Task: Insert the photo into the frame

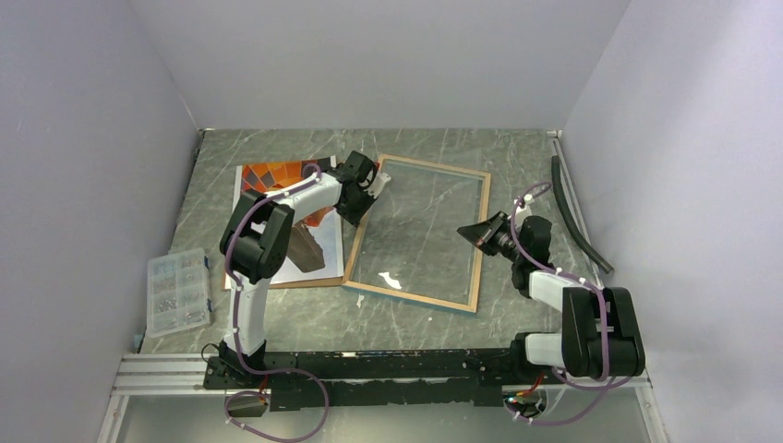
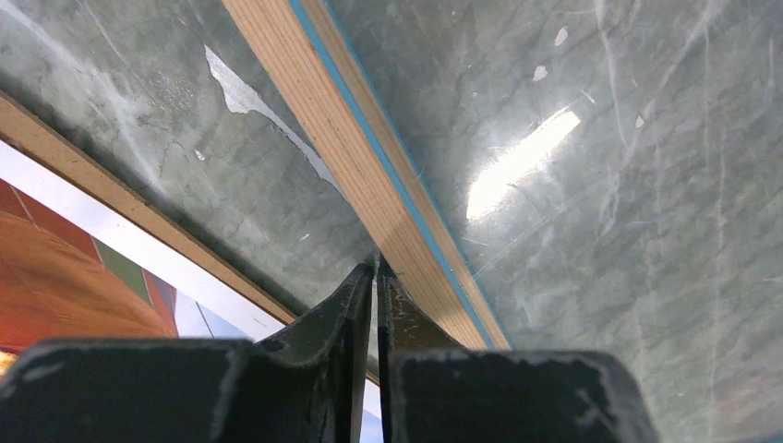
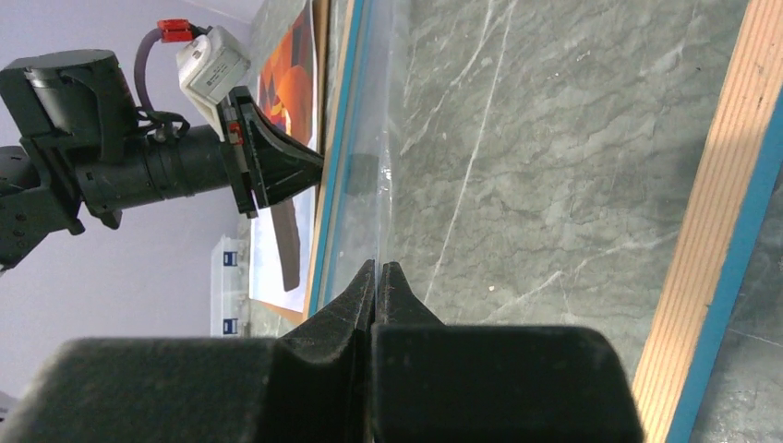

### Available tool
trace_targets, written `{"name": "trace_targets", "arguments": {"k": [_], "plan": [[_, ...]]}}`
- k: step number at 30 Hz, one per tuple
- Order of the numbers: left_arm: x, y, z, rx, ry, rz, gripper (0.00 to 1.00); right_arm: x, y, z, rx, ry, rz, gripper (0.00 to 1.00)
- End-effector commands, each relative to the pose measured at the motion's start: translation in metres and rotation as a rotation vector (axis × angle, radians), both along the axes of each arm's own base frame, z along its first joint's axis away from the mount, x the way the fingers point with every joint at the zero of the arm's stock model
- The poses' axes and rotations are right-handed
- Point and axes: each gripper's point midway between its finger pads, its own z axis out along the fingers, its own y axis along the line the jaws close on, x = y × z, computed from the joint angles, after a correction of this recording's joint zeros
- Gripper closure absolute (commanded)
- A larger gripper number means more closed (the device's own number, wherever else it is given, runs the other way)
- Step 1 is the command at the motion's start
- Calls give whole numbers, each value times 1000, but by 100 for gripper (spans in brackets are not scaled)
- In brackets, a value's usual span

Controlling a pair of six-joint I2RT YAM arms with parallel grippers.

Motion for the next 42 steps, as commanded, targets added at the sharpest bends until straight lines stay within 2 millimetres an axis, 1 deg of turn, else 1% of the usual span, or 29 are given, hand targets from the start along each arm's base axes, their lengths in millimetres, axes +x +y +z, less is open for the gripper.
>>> {"name": "trace_targets", "arguments": {"k": [1,8,16,21,22,23,25,30,32,34,41,42], "plan": [[-24,-16,-3,-48,70,-54,87,-10,12,2,21,-1,67,100],[-24,-17,-4,-47,72,-53,87,-6,14,4,31,-8,79,100],[-22,-18,-1,-52,66,-52,88,-5,12,-10,14,45,70,100],[-22,-19,0,-57,67,-52,88,-2,10,-10,-14,48,70,100],[-23,-18,-1,-55,69,-52,88,-1,10,-9,-19,45,71,98],[-23,-18,-1,-54,68,-52,88,-1,9,-8,-26,44,72,94],[-23,-17,-2,-51,71,-50,89,0,9,-7,-36,45,77,88],[-23,-16,-1,-47,65,-50,89,1,7,-11,-69,68,87,70],[-23,-16,-1,-47,63,-50,89,1,7,-11,-76,71,91,66],[-23,-15,-1,-44,62,-50,89,2,7,-12,-90,78,93,60],[-24,-14,-3,-42,64,-49,89,6,-5,-10,-193,88,71,34],[-24,-14,-3,-42,65,-50,89,6,-6,-10,-205,90,70,32]]}}
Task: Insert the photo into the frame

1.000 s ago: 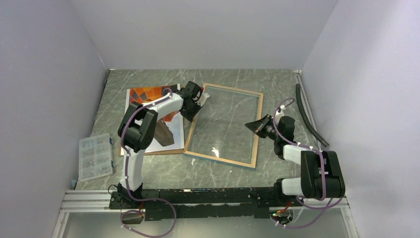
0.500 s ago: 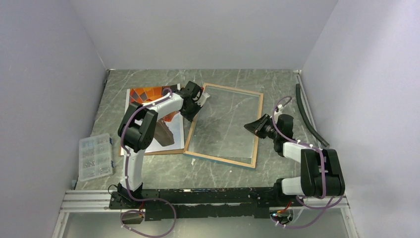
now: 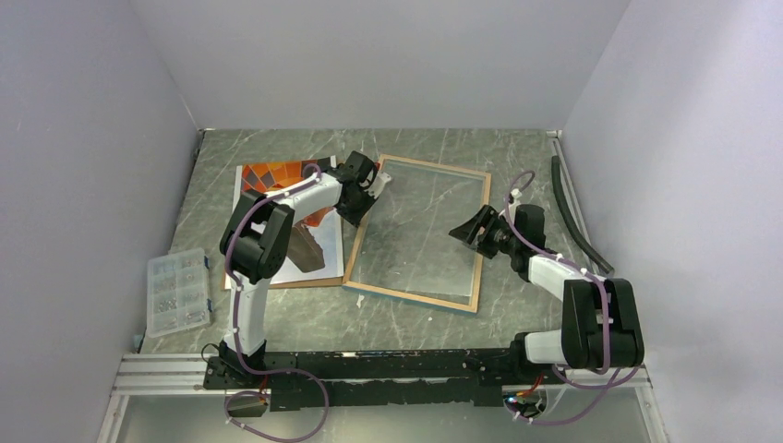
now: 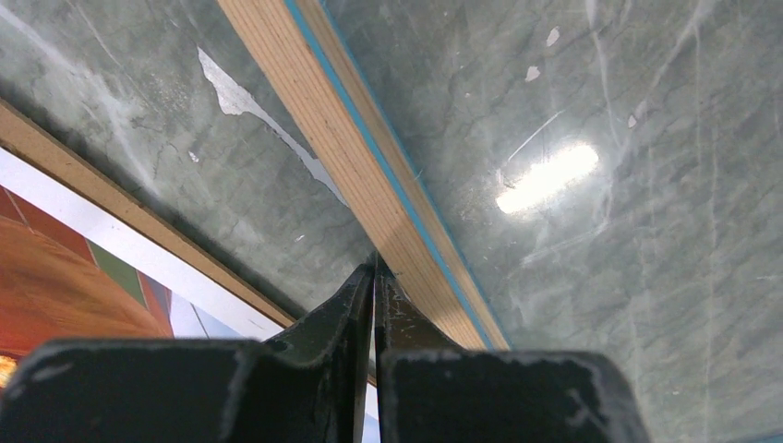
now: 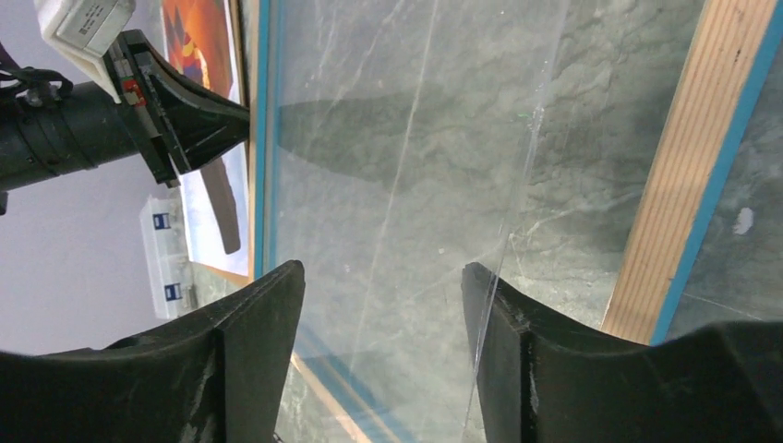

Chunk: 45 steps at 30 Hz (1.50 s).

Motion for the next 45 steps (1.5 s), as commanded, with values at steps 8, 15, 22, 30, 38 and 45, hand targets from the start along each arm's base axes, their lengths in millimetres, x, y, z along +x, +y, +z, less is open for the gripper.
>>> {"name": "trace_targets", "arguments": {"k": [8,15,22,30,38,45], "plan": [[-23,-13,-2,-38,56,-48,89,13,-13,10,-139,-47,5,27],[-23,-12,-3,-33,56,-48,90,14,-22,6,-204,-28,-7,24],[-23,-12,-4,-37,59,-45,90,15,-31,2,-261,-11,-26,23],[-23,-13,-4,-37,58,-47,90,18,-27,-3,-245,2,-16,28],[-22,-12,-6,-34,59,-47,90,17,-12,18,-151,-47,12,49],[-22,-14,-6,-38,63,-48,90,16,-17,10,-197,-10,13,38]]}}
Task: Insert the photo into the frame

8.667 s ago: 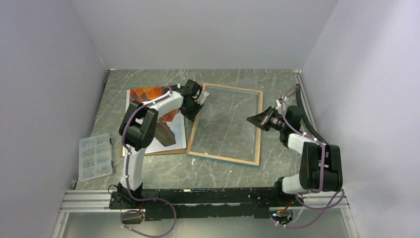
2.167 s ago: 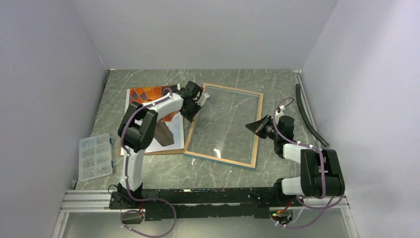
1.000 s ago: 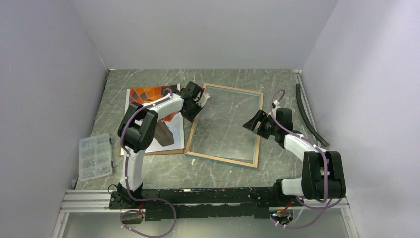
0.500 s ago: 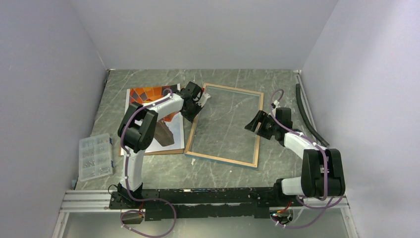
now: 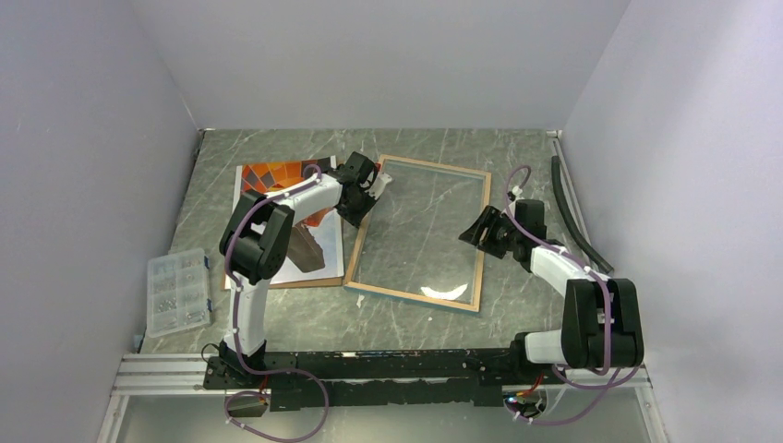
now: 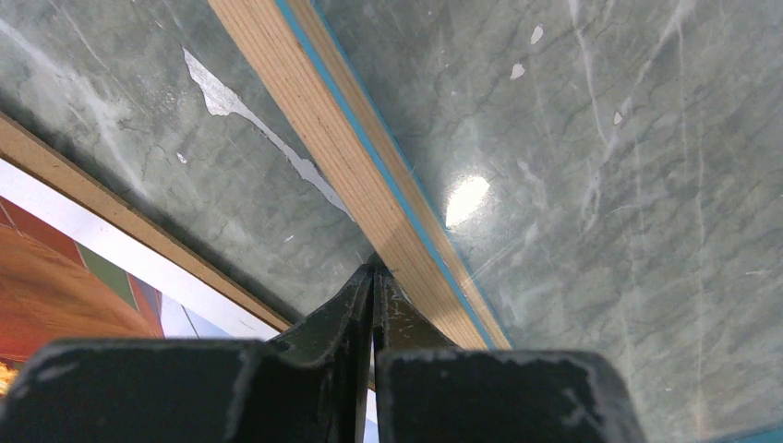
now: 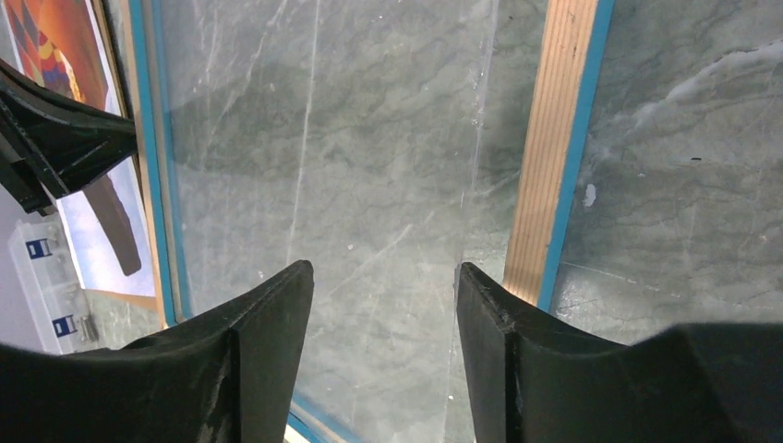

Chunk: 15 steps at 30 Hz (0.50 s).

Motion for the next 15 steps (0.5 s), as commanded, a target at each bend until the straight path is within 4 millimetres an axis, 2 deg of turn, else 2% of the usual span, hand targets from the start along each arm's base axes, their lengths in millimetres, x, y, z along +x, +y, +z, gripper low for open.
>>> {"name": "trace_targets", "arguments": {"k": [1,5,9,15], "plan": [[-19,-11,-5,-28,60,-38,90,13,12,24,21,-66,53,37],[-20,-10,-5,-25,59,-39,91,12,5,22,-19,-48,31,30],[-20,-9,-5,-24,58,-40,91,14,-1,23,-54,-44,14,28],[-20,-10,-3,-28,58,-38,91,16,-9,14,-107,-9,-1,26]]}}
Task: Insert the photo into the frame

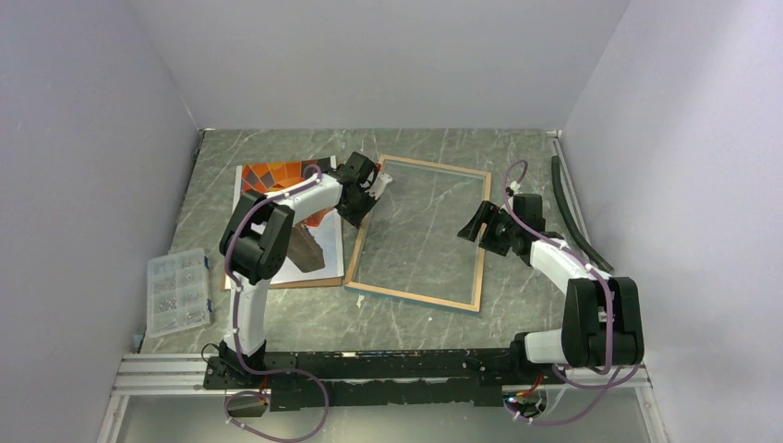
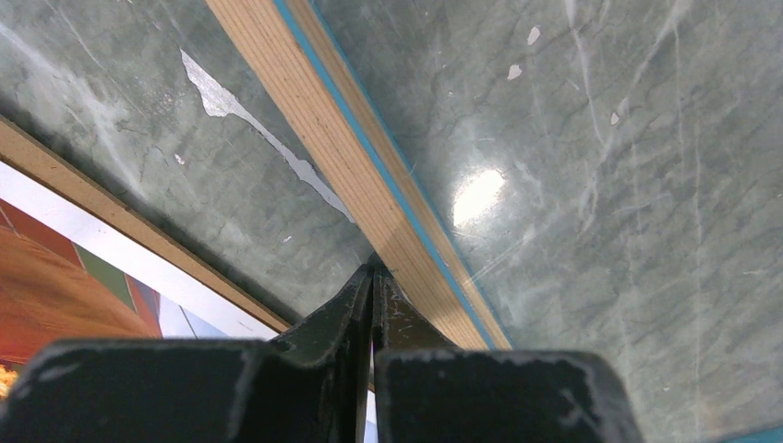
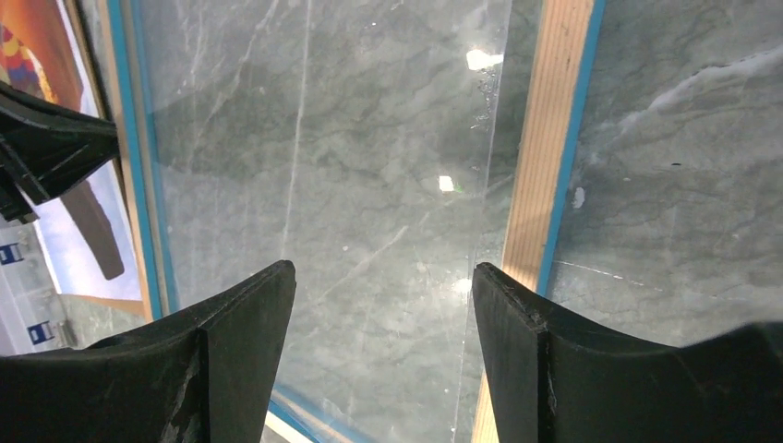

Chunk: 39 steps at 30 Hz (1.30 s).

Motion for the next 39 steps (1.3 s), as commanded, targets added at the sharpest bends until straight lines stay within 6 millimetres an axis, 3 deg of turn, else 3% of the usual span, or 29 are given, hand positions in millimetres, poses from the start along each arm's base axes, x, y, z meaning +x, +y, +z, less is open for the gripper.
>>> {"name": "trace_targets", "arguments": {"k": [1,4,13,20,28,39], "plan": [[-20,-9,-3,-27,58,-38,91,14,-10,9,-72,-33,-13,25],[-20,-9,-3,-24,57,-40,91,16,-14,10,-100,-37,-23,20],[-19,-9,-1,-24,52,-38,92,22,-10,16,-87,-61,-17,22],[-18,-9,-1,-24,51,-37,92,24,7,4,-118,-40,20,30],[-19,-9,-2,-22,53,-38,93,28,5,-2,-132,-32,-6,33],[-20,-10,2,-32,50,-45,93,27,1,-26,-154,24,-9,36]]}}
